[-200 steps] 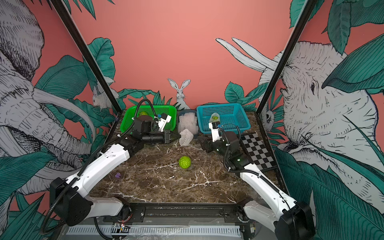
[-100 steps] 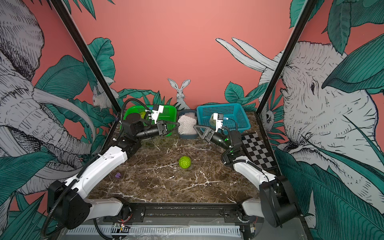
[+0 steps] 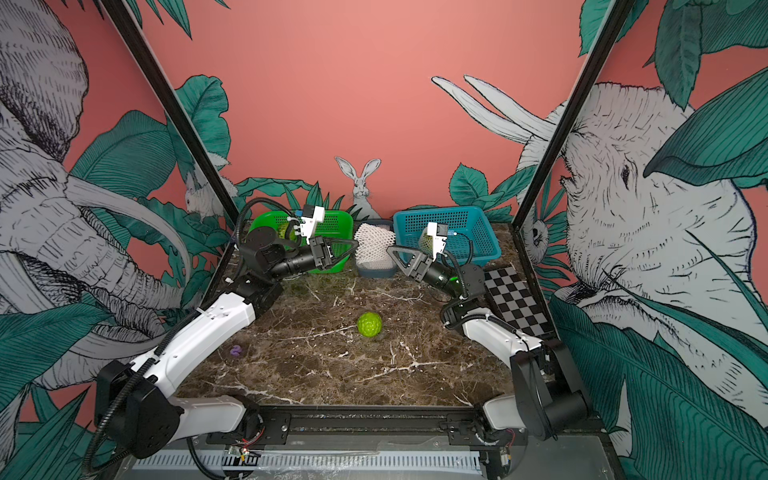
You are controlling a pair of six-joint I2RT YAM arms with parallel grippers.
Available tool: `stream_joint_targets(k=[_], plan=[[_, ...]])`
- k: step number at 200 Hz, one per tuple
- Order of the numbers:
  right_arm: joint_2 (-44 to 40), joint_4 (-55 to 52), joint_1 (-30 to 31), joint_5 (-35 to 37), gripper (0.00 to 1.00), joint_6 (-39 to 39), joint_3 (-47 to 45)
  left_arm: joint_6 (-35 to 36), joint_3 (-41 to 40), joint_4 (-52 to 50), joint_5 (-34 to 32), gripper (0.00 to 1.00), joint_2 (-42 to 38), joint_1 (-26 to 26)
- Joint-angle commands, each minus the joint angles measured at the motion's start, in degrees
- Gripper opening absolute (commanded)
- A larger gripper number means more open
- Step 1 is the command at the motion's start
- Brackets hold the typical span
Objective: Sleeve custard apples in foam nets
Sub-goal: Open the foam net.
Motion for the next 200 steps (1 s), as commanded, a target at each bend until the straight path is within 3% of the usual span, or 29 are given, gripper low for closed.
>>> stream_joint_targets(k=[1,33,87,132,200], plan=[[0.9,9.7,-0.3,-1.1,0.5,6.0,2.3,-1.1,-0.7,2.5,1.1,0.0,-0.4,0.1],[0.6,9.8,-0.2,-2.5,0.39,5.7,2.8,-2.0,-0.9,3.8,2.1,0.0,0.2,0.1],[0.1,9.7,-0.3,-4.8,0.43,6.4,3.1,2.8,-0.6,-3.4,1.0,0.0,-0.4,0.3],[-0.7,9.8,-1.5,-5.0,0.43,6.9,1.6,12.2,2.1,-17.5,-2.0,0.0,-2.6,0.9],[2.5,8.1,-0.4,-9.7,0.42,8.5,4.3,9.8,1.2,-11.9,0.5,0.0,-2.4,0.9]])
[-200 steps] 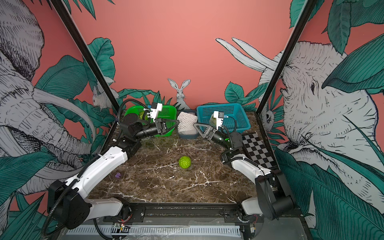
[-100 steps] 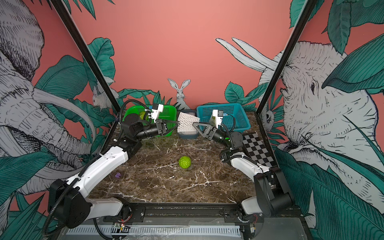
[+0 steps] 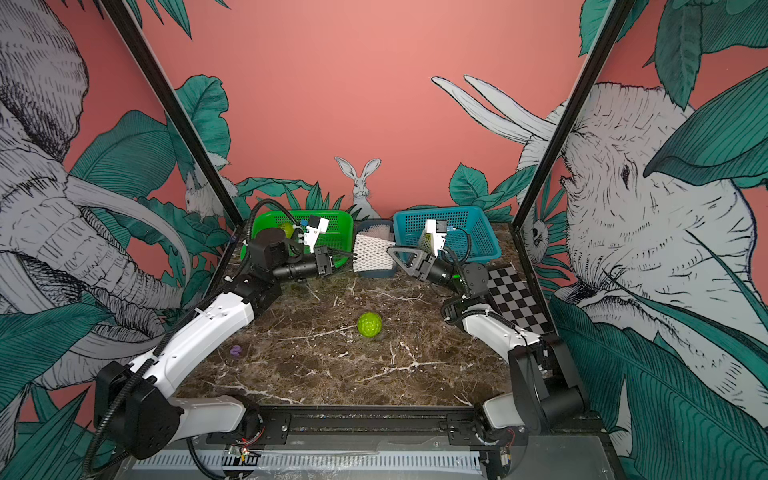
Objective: Sleeve custard apples in foam nets
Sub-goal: Open the foam net.
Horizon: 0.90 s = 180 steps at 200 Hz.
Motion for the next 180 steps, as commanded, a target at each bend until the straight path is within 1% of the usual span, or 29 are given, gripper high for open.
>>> stream_joint_targets(k=[1,26,31,51,69,81,90,98,102,105,108,117,121,127,131,143,151,161,168,180], plan=[[1.1,3.1,0.7,-2.2,0.42,3.2,2.6,-0.1,1.0,3.4,1.2,0.0,-2.2,0.1],[1.3,-0.6,1.0,-3.6,0.43,2.2,2.9,-0.6,0.9,5.9,1.0,0.0,-2.6,0.2],[1.2,-1.7,0.9,-4.0,0.43,0.4,3.0,-0.8,0.8,6.8,1.3,0.0,-2.8,0.1],[0.6,-5.1,1.0,-4.5,0.44,-2.0,2.8,-1.8,0.2,9.5,1.0,0.0,-3.2,0.2],[0.3,-4.8,0.9,-4.4,0.4,-2.1,2.6,-0.9,0.5,7.6,0.6,0.0,-3.6,0.2],[0.3,-3.8,1.0,-4.7,0.3,-1.5,2.8,-0.4,0.5,6.7,0.3,0.0,-3.6,0.2],[0.7,-1.8,1.0,-5.0,0.19,-0.1,3.0,-0.7,0.4,7.2,0.4,0.0,-3.5,0.2],[1.2,-0.3,1.0,-5.4,0.08,1.2,3.4,-1.0,0.3,7.7,0.5,0.0,-3.4,0.2],[1.5,0.3,1.0,-5.7,0.04,1.7,3.7,-1.0,0.3,8.0,0.5,0.0,-3.3,0.1],[1.7,1.0,0.9,-5.8,0.02,1.7,3.9,-1.1,0.3,8.1,0.5,0.0,-3.3,0.2],[2.0,1.9,1.0,-6.0,0.0,3.3,4.0,-1.1,0.3,8.2,0.4,0.0,-3.3,0.2],[2.9,4.6,0.9,-6.1,0.0,5.5,4.6,-1.0,0.5,8.1,0.1,0.0,-3.3,0.2],[3.1,5.1,0.8,-6.2,0.0,6.2,4.9,-0.8,0.6,7.9,0.0,0.06,-3.3,0.2],[3.3,5.1,0.9,-6.2,0.0,6.5,5.6,-0.6,0.7,7.6,-0.4,0.21,-3.4,0.3],[3.3,5.1,0.8,-6.2,0.0,6.5,5.9,-0.4,0.8,7.3,-0.6,0.28,-3.5,0.5],[3.0,5.1,0.9,-6.6,0.0,6.4,7.1,-0.5,0.6,7.3,-1.4,0.42,-3.9,1.4],[2.8,5.1,0.9,-6.9,0.0,6.5,8.0,-1.5,-0.4,8.7,-2.1,0.48,-4.5,2.2],[2.7,5.0,0.7,-6.9,0.0,7.0,9.2,-3.3,-2.2,11.3,-3.2,0.5,-5.3,3.6],[2.4,5.1,0.6,-6.8,0.0,7.3,10.3,-4.9,-3.7,12.9,-4.0,0.54,-5.8,4.5],[2.4,5.1,0.5,-7.0,0.0,7.8,12.1,-7.2,-5.9,15.8,-5.1,0.55,-6.3,5.7]])
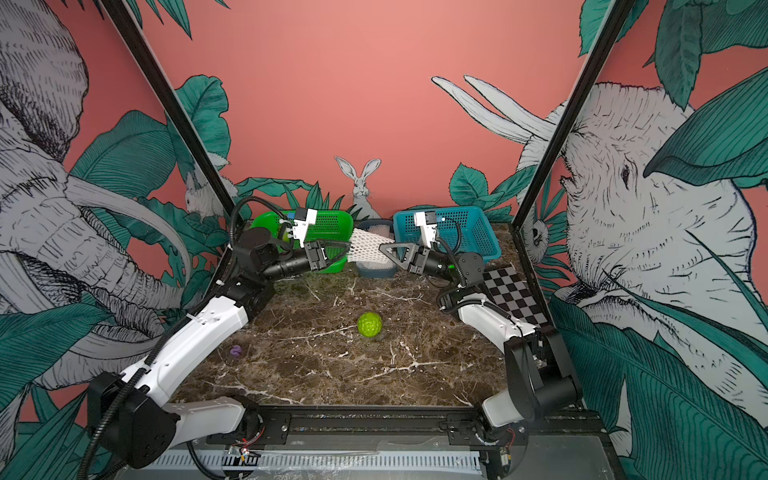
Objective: Sleeve custard apples in foam nets
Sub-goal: Open the foam net.
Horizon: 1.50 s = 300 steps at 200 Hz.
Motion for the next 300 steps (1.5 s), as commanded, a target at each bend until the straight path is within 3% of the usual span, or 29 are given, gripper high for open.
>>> stream_joint_targets(k=[1,49,99,169,262,282,300], plan=[[-0.9,6.2,-0.1,-0.5,0.0,3.9,4.3,-4.7,-3.8,7.3,-2.9,0.55,-2.9,2.5],[-0.8,6.3,0.8,0.6,0.02,4.9,10.1,-15.0,-7.7,22.9,-2.5,0.66,1.7,3.2],[1.2,6.3,4.7,0.4,0.05,3.8,14.0,-21.6,-1.4,36.6,-1.2,0.71,9.5,-1.5],[3.5,6.3,6.1,0.9,0.07,0.5,14.8,-37.0,1.4,62.6,-3.6,0.73,19.1,-6.1],[4.3,6.3,5.0,2.6,0.08,-3.7,14.4,-39.0,3.0,64.1,-0.9,0.77,18.3,-7.9],[3.9,6.3,4.5,3.3,0.09,-4.3,14.2,-38.9,2.1,64.1,-1.8,0.74,17.7,-7.9],[3.7,6.2,3.9,3.4,0.09,-4.5,14.1,-38.4,2.0,64.1,-1.9,0.65,16.9,-7.9]])
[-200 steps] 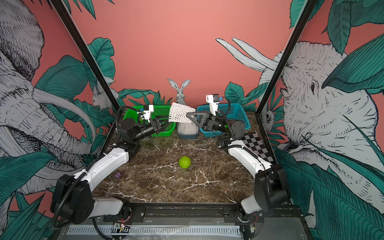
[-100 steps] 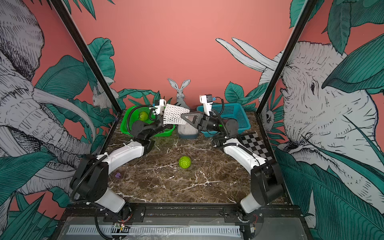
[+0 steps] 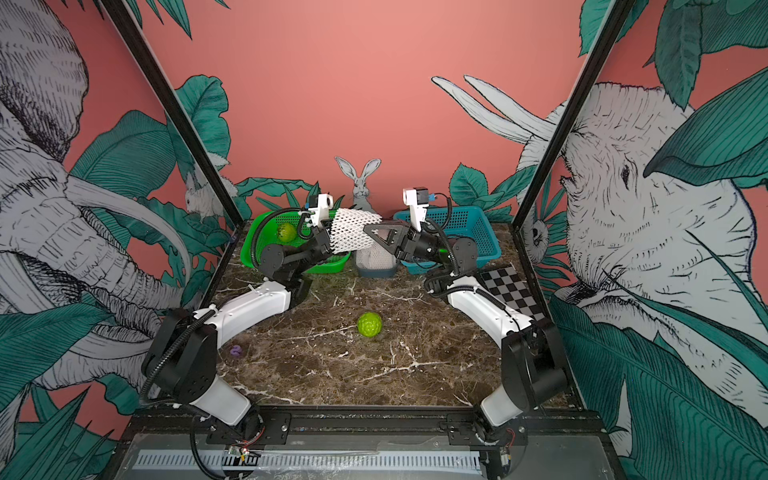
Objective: Sleeve custard apples in foam nets
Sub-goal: Open the foam net.
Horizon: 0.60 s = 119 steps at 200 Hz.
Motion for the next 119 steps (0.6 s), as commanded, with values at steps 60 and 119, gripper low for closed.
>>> stream_joint_targets(k=[60,119], plan=[[-0.6,4.8,-1.7,2.3,0.1,-0.5,-0.2,0.3,-1.9,3.8,-1.0,0.44,-6.1,-0.4],[-1.7,4.9,-1.5,2.8,0.12,0.0,-0.2,0.0,-2.7,3.7,-2.7,0.73,-5.4,-0.2]])
